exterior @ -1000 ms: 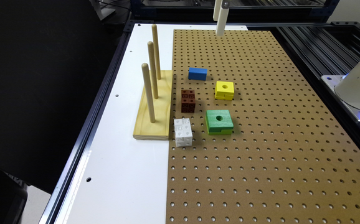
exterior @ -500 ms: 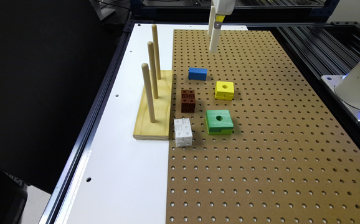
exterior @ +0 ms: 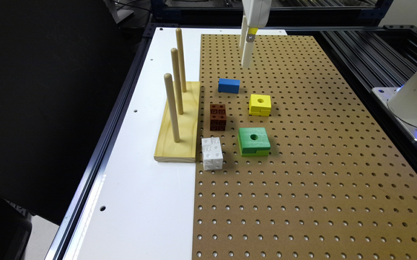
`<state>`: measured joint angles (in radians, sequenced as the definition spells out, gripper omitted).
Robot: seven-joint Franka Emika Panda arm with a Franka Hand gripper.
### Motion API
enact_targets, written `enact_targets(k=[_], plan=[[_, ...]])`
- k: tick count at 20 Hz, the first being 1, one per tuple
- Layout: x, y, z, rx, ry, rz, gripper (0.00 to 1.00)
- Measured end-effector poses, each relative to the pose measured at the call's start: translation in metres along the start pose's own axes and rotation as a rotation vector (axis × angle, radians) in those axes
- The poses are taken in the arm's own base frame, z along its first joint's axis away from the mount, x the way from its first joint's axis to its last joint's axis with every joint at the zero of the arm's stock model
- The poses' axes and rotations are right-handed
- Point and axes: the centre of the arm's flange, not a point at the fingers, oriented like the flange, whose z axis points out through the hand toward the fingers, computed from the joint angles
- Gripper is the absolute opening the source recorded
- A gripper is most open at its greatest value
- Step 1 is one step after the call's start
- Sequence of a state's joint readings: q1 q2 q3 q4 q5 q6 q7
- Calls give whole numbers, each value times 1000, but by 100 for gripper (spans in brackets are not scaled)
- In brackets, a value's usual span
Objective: Pick up narrow blue stick.
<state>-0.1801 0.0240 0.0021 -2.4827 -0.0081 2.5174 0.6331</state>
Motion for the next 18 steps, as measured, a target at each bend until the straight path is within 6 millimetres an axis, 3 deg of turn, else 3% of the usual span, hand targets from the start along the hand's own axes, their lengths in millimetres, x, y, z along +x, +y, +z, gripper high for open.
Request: enact_targets(k=[5, 12, 18], plan=[[0, 0, 3, -3, -4, 0, 100], [2, -2, 43, -2, -5, 0, 100], [2, -2, 44, -1, -3, 0, 100]])
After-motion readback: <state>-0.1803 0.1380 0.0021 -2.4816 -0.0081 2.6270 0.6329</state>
